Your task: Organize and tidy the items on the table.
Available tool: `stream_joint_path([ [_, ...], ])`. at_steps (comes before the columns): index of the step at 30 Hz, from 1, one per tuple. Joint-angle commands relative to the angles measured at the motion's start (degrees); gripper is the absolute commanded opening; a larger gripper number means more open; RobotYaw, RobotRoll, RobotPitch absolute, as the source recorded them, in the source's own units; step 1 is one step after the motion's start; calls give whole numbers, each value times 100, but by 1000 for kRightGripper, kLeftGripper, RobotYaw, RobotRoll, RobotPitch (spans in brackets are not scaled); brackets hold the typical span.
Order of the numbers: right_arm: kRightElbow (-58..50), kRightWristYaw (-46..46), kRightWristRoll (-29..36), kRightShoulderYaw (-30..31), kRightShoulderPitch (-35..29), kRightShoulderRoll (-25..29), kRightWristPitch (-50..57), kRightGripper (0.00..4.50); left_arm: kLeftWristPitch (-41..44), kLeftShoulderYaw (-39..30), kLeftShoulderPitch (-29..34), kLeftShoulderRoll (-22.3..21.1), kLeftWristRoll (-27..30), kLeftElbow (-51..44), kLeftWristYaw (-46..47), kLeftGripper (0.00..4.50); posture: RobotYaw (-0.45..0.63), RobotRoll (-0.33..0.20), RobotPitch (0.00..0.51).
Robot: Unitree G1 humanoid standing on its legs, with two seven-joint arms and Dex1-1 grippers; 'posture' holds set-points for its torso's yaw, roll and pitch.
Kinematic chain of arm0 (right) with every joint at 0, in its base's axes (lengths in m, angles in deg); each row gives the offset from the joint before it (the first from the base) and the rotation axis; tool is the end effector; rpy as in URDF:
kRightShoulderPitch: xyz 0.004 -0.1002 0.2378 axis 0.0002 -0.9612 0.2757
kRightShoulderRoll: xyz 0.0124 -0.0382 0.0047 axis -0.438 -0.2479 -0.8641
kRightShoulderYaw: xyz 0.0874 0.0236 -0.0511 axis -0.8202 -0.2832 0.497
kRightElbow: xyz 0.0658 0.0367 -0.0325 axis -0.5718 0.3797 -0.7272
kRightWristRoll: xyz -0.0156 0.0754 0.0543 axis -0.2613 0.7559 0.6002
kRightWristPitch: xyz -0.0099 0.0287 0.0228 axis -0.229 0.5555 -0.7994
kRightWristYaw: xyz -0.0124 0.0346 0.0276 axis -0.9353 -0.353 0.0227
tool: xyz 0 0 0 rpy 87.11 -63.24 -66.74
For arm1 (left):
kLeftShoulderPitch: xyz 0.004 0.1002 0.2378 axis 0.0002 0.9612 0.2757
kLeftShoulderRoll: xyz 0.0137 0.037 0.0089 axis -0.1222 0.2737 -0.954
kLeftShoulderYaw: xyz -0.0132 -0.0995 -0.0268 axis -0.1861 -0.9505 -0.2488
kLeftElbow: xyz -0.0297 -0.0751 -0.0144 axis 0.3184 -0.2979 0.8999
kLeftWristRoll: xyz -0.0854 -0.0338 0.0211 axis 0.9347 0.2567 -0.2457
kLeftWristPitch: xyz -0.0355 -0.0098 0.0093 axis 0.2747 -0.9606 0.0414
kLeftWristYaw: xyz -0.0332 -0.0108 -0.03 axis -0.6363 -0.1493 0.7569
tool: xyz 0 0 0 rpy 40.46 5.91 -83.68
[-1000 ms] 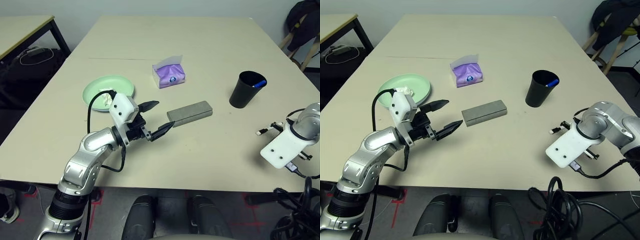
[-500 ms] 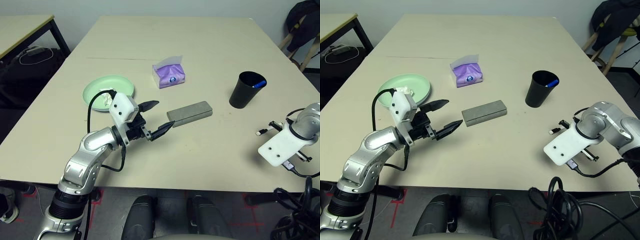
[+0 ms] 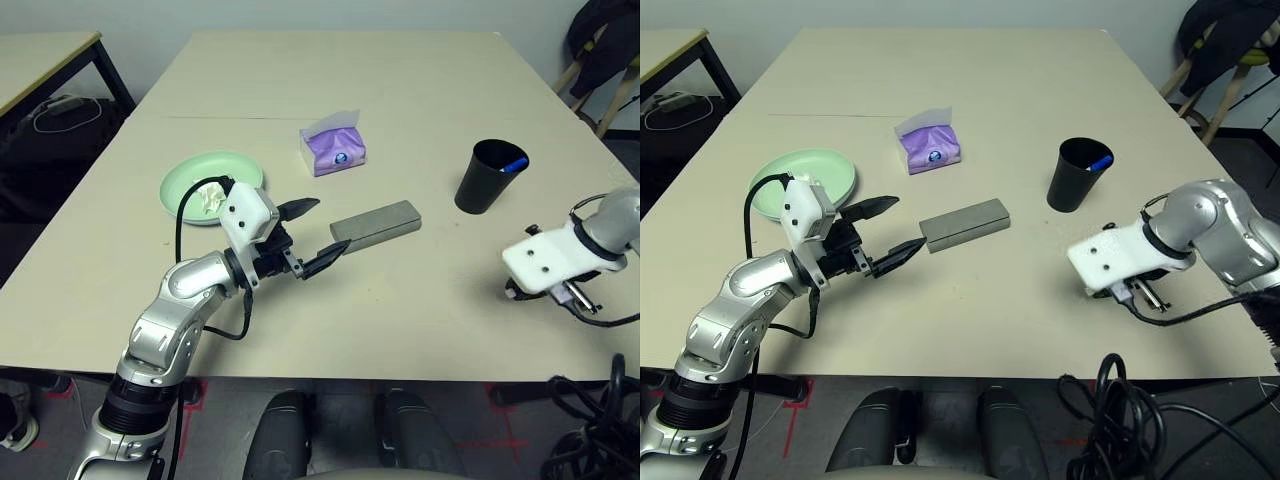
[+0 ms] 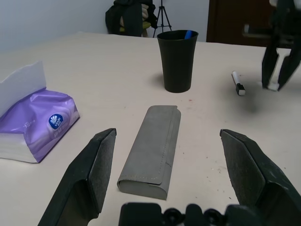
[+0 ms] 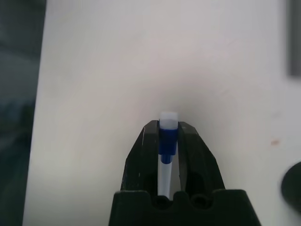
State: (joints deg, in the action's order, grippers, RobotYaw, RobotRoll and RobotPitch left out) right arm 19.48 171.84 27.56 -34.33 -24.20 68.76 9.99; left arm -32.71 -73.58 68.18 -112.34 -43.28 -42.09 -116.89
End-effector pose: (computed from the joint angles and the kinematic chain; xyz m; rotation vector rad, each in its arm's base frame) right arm 0.2713 -0.2526 0.2464 -1.0626 0.5401 1.4339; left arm 0.2253 0.1810 0.1505 0.1982 -0.1109 -0.9535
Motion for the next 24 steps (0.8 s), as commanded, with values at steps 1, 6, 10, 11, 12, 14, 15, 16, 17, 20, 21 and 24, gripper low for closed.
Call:
stream_joint_path([
  [1, -318, -324, 637, -404, 192, -387, 1192, 418, 10, 72, -4, 16, -51, 91, -44, 4500, -2, 0, 112],
  [6, -389, -1351, 971, -928, 443, -1111, 2070, 417, 2, 77, 4, 11, -70, 98, -59, 4500, -5, 0, 113],
  [10, -254, -2256, 1108, -1375, 639, -1690, 2164, 418, 3, 81, -31, 1, -67, 136, -95, 4500, -18, 0, 115],
  [11, -205, -2529, 1135, -1504, 700, -1859, 2178, 417, 1, 82, -40, -2, -69, 148, -104, 4500, -18, 0, 115],
  [12, -152, -2796, 1154, -1627, 763, -2026, 2187, 418, 1, 84, -48, -4, -68, 156, -112, 4500, -18, 0, 115],
  [14, -49, -3310, 1151, -1851, 844, -2336, 2068, 417, 2, 92, -54, -7, -67, 160, -123, 4500, -18, 0, 115],
  [15, -7, -3504, 1142, -1932, 866, -2449, 2001, 418, 2, 95, -55, -9, -69, 160, -127, 4500, -18, 0, 115],
  [16, 46, -3701, 1134, -2020, 884, -2567, 1886, 418, 2, 95, -64, -12, -70, 172, -134, 4500, -19, 0, 117],
  [17, 130, -3997, 1093, -2145, 905, -2721, 1690, 418, 4, 95, -68, -14, -72, 178, -138, 4500, -19, 0, 117],
  [20, 330, -4648, 933, -2334, 913, -2981, 1258, 418, 4, 97, -57, -18, -79, 175, -143, 4500, -19, 0, 117],
  [21, 381, -4851, 878, -2375, 897, -3041, 1107, 418, 2, 98, -49, -19, -81, 171, -143, 4500, -19, 0, 117],
  [24, 606, -5581, 617, -2525, 830, -3192, 623, 417, -6, 98, -20, -26, -89, 164, -141, 4500, -19, 0, 117],
])
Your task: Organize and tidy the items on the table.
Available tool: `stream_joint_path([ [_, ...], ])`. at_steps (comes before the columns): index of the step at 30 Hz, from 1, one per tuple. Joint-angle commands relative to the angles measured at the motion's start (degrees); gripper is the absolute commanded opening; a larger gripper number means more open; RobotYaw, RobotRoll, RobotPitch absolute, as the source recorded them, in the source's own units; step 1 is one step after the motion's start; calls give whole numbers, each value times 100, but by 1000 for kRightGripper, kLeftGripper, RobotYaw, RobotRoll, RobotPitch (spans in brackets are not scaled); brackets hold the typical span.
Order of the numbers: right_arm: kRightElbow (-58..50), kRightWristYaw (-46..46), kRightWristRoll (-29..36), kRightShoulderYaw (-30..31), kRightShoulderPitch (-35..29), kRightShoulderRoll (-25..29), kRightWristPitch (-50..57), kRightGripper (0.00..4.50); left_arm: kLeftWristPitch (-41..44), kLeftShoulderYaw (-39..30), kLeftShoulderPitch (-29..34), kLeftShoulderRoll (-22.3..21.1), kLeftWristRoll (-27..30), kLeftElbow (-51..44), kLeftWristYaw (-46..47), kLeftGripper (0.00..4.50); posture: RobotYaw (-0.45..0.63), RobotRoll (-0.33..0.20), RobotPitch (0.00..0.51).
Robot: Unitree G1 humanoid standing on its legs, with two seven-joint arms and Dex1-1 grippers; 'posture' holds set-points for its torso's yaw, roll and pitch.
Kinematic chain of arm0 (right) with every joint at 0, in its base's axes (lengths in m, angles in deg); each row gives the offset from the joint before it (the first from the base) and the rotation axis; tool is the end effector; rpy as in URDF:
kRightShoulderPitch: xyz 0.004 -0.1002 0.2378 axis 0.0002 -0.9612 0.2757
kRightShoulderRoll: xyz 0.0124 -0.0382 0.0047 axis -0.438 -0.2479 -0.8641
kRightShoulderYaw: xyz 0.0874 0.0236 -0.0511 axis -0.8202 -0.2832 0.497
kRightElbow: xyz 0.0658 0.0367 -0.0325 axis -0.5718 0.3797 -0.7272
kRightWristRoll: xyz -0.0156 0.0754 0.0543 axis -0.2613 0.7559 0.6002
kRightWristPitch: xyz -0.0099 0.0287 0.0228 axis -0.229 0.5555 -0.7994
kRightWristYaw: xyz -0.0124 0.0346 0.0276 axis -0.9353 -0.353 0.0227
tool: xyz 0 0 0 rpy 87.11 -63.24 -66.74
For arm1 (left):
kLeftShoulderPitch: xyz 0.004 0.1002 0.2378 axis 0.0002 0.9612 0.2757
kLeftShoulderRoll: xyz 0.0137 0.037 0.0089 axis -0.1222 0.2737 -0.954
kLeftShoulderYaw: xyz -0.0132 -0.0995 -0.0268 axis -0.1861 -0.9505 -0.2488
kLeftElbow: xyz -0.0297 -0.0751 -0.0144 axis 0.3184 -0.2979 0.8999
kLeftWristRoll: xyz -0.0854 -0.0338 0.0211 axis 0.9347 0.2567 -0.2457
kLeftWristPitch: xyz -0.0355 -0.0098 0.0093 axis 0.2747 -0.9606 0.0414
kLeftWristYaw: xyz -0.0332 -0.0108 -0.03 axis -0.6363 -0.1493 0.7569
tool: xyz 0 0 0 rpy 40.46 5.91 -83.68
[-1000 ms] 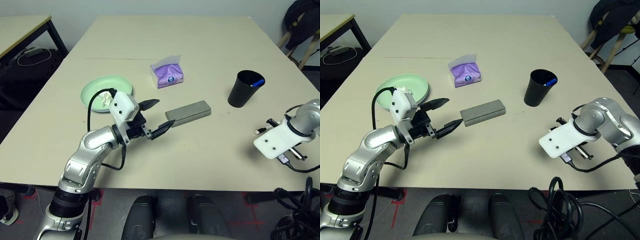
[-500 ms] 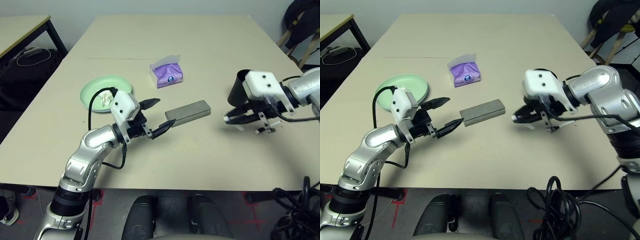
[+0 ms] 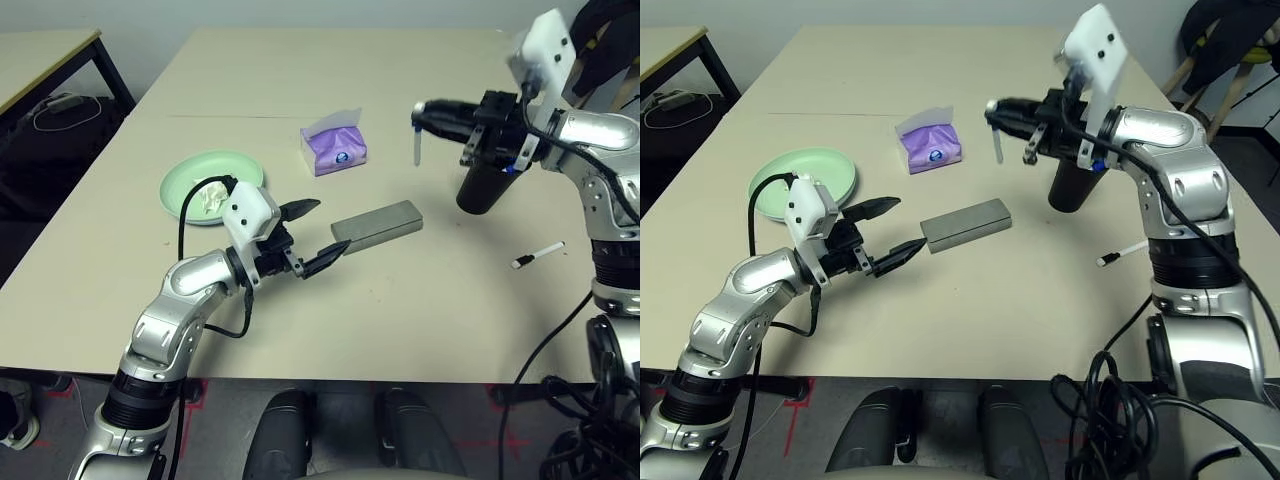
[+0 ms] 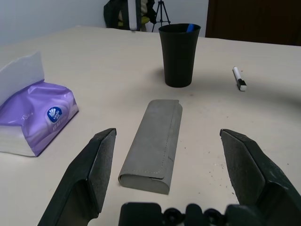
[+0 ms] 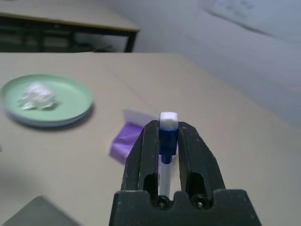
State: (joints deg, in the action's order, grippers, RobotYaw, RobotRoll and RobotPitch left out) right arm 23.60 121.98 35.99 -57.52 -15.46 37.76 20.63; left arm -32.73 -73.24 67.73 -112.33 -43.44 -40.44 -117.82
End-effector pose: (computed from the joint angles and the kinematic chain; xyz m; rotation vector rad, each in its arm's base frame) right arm 0.2998 -0.2140 0.2569 -0.3490 -0.3295 0.6785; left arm 0.2284 0.1817 0.1477 0.1943 -0.0888 -0.9640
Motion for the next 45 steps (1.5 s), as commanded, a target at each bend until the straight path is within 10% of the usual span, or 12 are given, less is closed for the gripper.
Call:
stream_joint_path([
  [1, 255, -762, -286, -234, -63, -114, -573, 417, -6, 64, 31, -28, -75, -2, -47, 4500, -19, 0, 117],
  [15, -366, -2431, -613, -651, -1235, -257, -1260, 417, -81, 119, 43, 9, -109, 91, -120, 4500, -37, 0, 126],
  [45, -850, -2230, -467, -494, -1957, -162, 61, 417, -122, 142, 21, 21, -173, 136, -185, 4500, -38, 0, 126],
])
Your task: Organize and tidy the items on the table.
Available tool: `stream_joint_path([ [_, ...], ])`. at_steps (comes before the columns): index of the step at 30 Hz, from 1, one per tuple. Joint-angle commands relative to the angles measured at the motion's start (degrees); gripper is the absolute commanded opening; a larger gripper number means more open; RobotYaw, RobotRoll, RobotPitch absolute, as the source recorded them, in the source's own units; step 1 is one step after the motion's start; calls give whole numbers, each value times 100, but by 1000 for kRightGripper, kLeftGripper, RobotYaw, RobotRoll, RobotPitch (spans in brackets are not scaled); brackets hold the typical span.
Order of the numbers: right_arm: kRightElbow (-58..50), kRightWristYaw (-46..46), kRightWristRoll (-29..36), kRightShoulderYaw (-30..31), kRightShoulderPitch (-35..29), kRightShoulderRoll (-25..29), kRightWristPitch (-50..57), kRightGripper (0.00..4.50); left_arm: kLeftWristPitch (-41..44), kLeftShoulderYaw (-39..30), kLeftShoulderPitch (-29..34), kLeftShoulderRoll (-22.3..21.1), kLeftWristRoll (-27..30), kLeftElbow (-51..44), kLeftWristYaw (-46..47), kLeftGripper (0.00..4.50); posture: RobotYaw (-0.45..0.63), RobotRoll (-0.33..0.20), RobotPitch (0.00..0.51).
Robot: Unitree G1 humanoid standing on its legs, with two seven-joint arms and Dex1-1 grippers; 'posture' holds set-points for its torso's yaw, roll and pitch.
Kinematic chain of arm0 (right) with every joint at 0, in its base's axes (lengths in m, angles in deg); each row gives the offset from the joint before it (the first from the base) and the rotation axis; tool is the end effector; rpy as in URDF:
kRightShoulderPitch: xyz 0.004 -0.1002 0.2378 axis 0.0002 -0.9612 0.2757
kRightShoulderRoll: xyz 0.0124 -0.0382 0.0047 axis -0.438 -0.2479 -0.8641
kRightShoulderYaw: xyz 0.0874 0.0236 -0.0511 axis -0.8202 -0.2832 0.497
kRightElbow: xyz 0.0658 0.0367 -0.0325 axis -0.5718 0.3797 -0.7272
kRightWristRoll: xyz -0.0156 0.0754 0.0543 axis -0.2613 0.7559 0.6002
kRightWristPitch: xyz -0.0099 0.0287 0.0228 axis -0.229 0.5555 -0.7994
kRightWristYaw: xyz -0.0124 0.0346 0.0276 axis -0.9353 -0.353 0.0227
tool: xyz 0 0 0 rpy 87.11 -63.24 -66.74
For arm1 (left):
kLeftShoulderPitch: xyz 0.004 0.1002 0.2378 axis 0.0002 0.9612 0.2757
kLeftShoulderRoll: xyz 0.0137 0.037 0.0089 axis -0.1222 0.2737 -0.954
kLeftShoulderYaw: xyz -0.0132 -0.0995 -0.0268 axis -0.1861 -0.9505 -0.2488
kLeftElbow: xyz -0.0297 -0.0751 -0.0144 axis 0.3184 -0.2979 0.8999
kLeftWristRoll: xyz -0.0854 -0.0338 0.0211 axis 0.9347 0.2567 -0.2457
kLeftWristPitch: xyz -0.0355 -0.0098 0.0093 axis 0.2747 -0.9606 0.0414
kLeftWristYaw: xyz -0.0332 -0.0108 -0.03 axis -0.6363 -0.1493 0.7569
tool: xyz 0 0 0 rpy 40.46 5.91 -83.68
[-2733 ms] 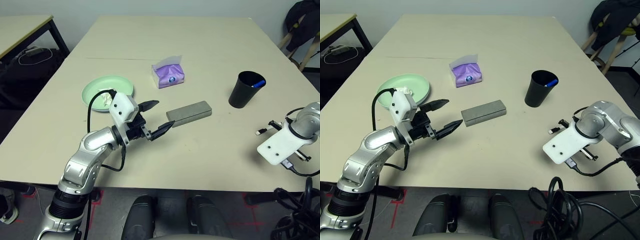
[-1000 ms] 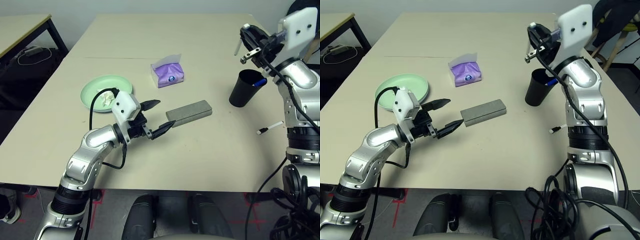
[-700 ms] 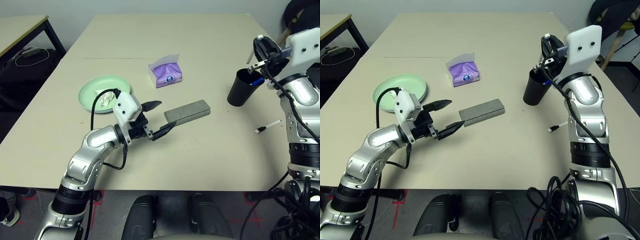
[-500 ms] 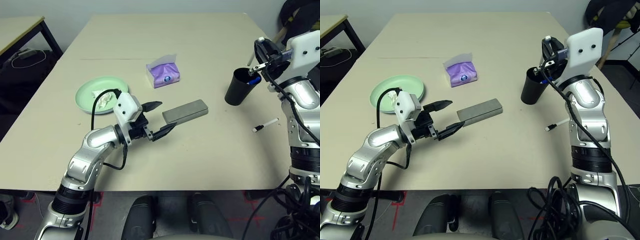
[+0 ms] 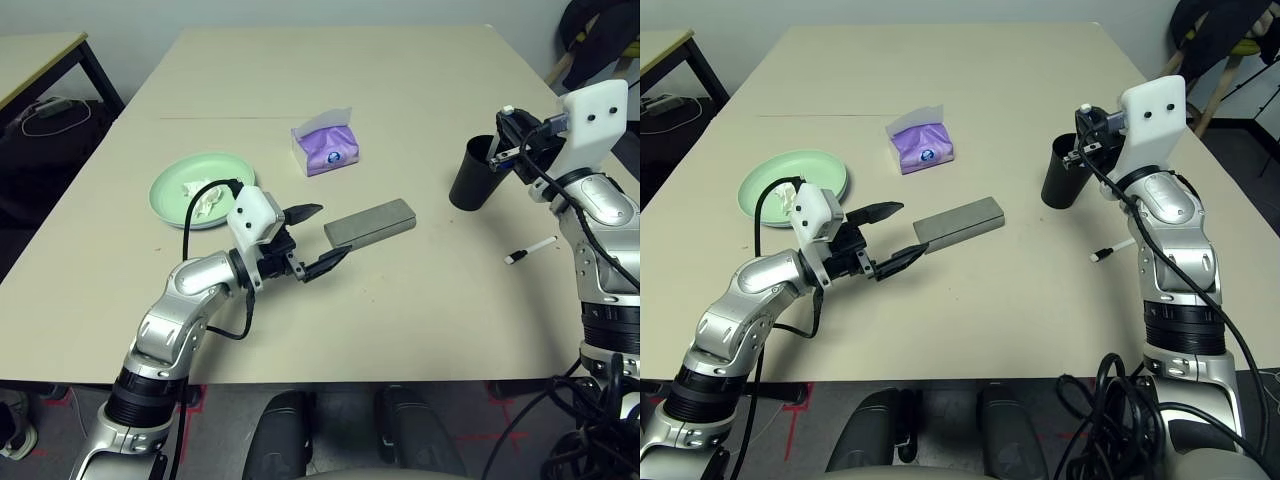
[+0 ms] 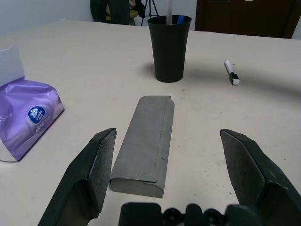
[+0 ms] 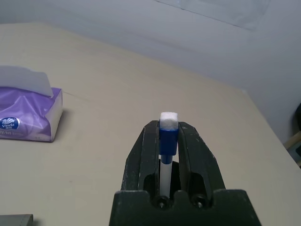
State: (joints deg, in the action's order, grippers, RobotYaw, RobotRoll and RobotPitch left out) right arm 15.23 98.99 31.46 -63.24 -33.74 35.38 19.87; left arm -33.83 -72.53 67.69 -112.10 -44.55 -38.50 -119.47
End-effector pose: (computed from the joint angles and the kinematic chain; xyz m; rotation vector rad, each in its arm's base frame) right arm 0.2691 -0.2389 0.1928 -0.2815 -0.2434 0.1753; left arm 0.2308 0.1817 0.1426 0.2020 -0.0691 -0.9842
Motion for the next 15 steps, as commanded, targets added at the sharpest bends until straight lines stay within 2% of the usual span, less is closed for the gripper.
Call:
stream_joint_path([
  [1, -34, 80, -16, 90, -155, 81, 198, 417, -15, 72, 25, -6, -67, -57, -22, 4500, -38, 0, 126],
  [3, -75, 94, -7, 95, -205, 77, 263, 417, -12, 68, 25, -11, -67, -59, -25, 4500, -38, 0, 126],
  [6, -59, 94, -28, 99, -228, 90, 254, 1419, 1, 60, 15, -18, -64, -60, -26, 4500, -39, 0, 130],
  [14, 32, 120, -50, 156, -209, 157, 165, 4487, 12, 46, 31, -27, -56, -71, -22, 4500, -39, 0, 130],
  [15, 54, 130, -54, 165, -187, 166, 148, 4487, 10, 45, 33, -26, -55, -72, -22, 4500, -39, 0, 130],
])
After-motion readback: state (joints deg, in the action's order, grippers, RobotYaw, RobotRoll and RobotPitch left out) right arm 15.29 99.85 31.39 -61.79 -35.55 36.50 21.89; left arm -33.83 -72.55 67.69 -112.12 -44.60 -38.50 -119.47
